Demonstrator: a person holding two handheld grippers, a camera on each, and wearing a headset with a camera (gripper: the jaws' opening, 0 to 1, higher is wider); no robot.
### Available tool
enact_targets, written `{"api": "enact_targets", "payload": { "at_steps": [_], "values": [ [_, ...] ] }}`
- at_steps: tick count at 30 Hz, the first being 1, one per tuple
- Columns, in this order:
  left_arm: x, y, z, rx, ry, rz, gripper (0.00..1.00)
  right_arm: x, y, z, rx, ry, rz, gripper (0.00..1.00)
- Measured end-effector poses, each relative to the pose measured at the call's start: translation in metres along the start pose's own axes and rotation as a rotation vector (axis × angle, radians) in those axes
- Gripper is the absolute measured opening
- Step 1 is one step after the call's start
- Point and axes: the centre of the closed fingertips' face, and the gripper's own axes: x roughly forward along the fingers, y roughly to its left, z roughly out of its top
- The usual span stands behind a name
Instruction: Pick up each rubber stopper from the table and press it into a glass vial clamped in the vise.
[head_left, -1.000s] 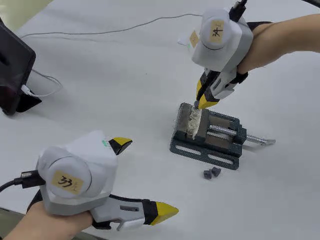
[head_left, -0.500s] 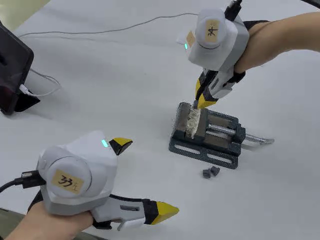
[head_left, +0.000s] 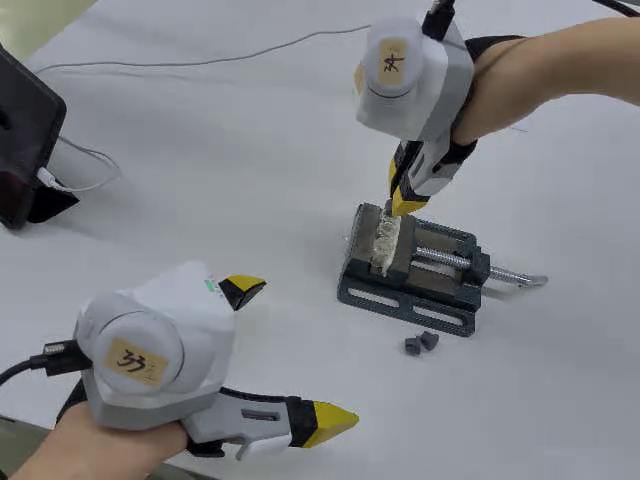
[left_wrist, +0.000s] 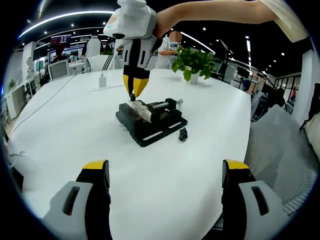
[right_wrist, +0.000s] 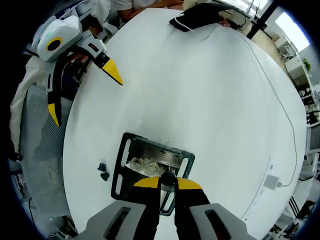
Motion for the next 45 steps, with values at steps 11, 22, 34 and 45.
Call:
{"api": "enact_targets", "payload": {
  "at_steps": [11,22,34,45],
  "values": [
    [0.003,-0.003,0.003,0.003,-0.006,-0.013,0.92,0.001,-0.002,0.001,0.179,-0.039,-0.009,0.05],
    [0.003,-0.004,0.003,0.004,-0.003,-0.017,0.92,0.002,-0.002,-0.003,0.161,-0.053,-0.033,0.06],
    [0.001,-0.002,0.003,-0.002,-0.004,-0.01,0.91,0.004,-0.005,-0.004,0.116,-0.055,-0.025,0.09],
    [0.0,0.003,0.006,-0.008,-0.013,-0.004,0.91,-0.011,-0.005,-0.01,0.106,-0.1,-0.002,0.11]
  ]
}}
